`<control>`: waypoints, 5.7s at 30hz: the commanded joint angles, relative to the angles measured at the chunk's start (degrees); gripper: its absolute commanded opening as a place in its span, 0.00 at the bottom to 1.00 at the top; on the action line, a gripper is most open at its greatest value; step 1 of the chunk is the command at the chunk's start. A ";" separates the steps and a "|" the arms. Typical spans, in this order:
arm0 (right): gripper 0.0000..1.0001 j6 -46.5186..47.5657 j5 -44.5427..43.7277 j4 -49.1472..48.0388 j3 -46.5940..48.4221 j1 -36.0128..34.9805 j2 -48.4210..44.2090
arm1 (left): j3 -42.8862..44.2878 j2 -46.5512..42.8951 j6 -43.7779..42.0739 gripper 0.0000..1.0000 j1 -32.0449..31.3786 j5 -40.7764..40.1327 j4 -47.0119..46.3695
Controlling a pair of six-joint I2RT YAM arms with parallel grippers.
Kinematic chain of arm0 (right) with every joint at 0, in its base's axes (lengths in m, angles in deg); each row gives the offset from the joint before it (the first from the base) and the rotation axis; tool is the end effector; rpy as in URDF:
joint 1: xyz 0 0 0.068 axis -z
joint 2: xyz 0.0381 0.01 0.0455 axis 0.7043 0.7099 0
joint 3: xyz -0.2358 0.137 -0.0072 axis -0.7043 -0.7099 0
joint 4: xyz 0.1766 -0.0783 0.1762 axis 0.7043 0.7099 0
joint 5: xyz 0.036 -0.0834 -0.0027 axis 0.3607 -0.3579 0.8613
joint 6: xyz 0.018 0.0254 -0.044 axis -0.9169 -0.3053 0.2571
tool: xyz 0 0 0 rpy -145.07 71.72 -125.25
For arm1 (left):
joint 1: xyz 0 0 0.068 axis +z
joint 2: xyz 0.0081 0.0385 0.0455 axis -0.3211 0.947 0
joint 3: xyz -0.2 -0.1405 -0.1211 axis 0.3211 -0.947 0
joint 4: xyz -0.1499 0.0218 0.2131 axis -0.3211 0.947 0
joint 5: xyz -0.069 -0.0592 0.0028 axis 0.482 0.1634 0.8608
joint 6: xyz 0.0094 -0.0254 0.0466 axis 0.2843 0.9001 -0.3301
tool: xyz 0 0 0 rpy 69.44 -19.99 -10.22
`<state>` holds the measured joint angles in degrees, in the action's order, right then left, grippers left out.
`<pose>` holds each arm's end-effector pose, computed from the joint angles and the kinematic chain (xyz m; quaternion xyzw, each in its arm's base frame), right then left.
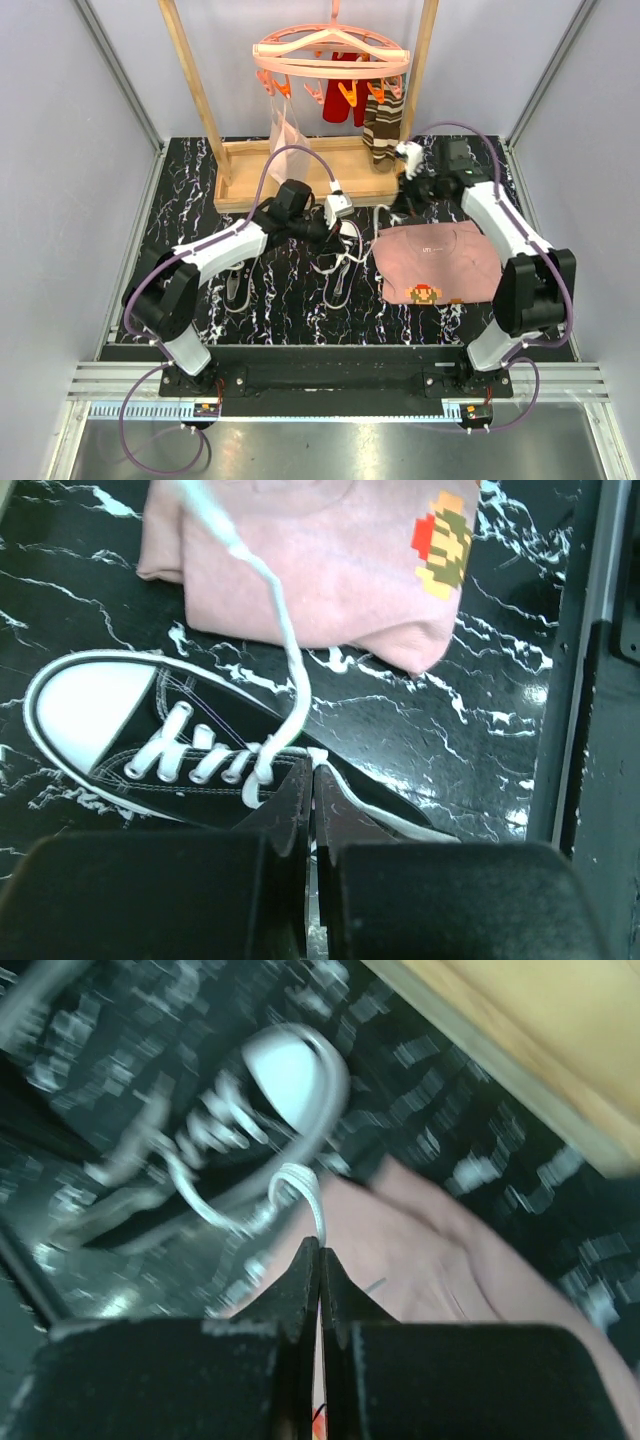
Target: Tie the shoes
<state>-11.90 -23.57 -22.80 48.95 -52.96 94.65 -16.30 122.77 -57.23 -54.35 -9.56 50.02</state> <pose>0.3411 0.0703 0.2885 -0.3565 0.8353 0.2446 0.3397 0.2831 -0.2311 0.2390 0.4808 0.7165 -0.3829 0.3299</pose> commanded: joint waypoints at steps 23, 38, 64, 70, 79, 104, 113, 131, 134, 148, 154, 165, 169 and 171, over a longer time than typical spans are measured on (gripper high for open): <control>0.59 -24.22 12.49 -12.81 9.53 -17.31 17.59 | -4.85 -5.81 -3.40 0.00 0.54 3.76 -6.02; 0.58 -16.64 21.01 -4.18 -0.31 -9.22 4.74 | -3.62 -3.53 -1.99 0.00 3.01 4.02 -9.01; 0.53 -15.58 18.90 -10.95 -1.47 -15.28 11.77 | -2.48 -1.59 -0.14 0.00 5.47 9.12 -11.74; 0.48 -17.08 19.16 -13.85 -1.03 -15.63 12.48 | -2.30 -1.15 0.21 0.00 5.82 9.82 -11.65; 0.20 -18.48 18.99 -16.31 -0.85 -15.98 12.30 | -2.30 -0.63 0.82 0.00 6.35 10.26 -12.09; 0.00 -16.73 14.42 -18.77 -7.35 -15.98 4.83 | -3.36 -1.33 -0.33 0.45 12.15 -8.71 -1.19; 0.00 -16.73 14.33 -18.68 -7.97 -16.07 5.01 | 0.41 6.22 8.64 0.56 11.62 -19.44 0.47; 0.00 -16.99 14.16 -18.77 -8.06 -16.34 5.27 | 3.59 14.23 19.28 0.47 11.53 -20.50 2.15; 0.00 -16.99 14.07 -18.77 -8.32 -16.42 5.36 | 2.10 12.31 20.07 0.24 11.71 -17.17 0.05; 0.00 -17.69 10.73 -18.94 -9.64 -16.34 5.45 | -3.00 -18.18 14.02 0.00 12.32 -11.00 0.54; 0.00 -18.48 9.41 -19.21 -8.76 -16.34 5.71 | -5.90 -26.09 9.27 0.00 12.24 -9.60 7.33; 0.00 -18.84 9.41 -19.47 -7.27 -16.42 6.24 | -9.50 -29.80 4.78 0.00 11.89 -13.38 20.77; 0.00 -18.66 9.06 -19.39 -7.18 -16.42 6.33 | -10.91 -31.82 3.81 0.00 11.71 -11.96 20.95; 0.00 -18.49 8.88 -19.39 -7.27 -16.34 6.33 | -11.09 -32.18 2.15 0.00 11.80 -14.16 24.11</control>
<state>-30.50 -13.71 -40.33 39.27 -68.78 102.01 -27.03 93.27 -51.67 -42.41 -21.42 70.48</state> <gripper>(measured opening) 0.009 0.005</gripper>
